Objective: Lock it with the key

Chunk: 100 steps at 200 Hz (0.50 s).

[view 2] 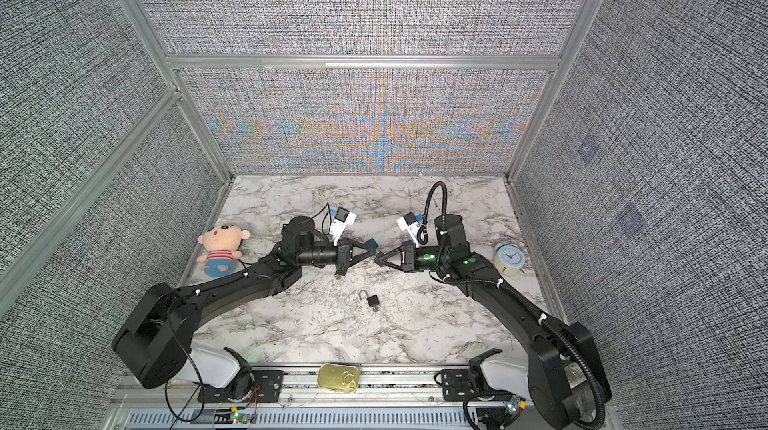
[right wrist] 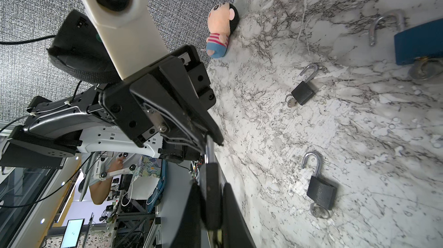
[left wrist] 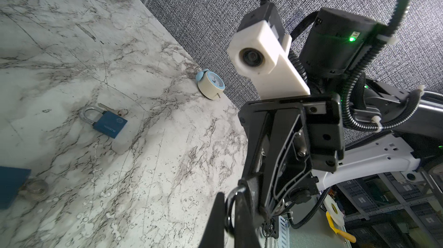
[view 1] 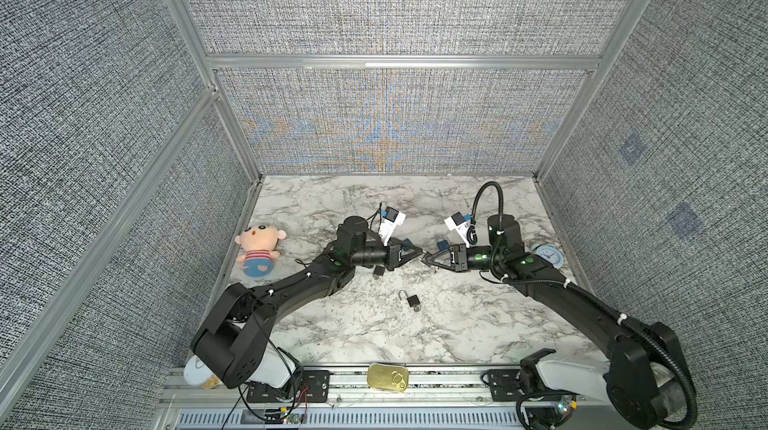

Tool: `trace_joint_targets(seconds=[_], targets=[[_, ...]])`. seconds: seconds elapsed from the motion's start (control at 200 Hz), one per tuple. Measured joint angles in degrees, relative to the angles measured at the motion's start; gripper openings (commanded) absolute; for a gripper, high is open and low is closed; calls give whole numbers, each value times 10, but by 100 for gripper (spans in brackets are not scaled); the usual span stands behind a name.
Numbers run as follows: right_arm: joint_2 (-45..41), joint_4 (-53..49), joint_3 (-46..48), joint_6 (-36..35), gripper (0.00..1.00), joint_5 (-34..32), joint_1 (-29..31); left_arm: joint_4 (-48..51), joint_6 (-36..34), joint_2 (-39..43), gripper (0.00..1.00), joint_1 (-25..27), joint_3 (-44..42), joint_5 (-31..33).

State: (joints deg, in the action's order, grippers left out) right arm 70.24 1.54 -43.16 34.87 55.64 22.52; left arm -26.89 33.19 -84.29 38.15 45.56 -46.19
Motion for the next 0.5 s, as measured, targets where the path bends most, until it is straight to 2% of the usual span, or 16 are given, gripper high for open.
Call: trace_joint_targets(seconds=[0.185, 0.31, 0.5], targets=[[-6, 17, 15, -8, 0, -4, 4, -6, 23, -11, 28, -10, 3, -31], [-10, 39, 20, -12, 0, -4, 5, -38, 50, -12, 32, -30, -2, -55], [-12, 51, 22, -12, 0, -4, 7, -86, 94, -18, 33, -58, -11, -80]])
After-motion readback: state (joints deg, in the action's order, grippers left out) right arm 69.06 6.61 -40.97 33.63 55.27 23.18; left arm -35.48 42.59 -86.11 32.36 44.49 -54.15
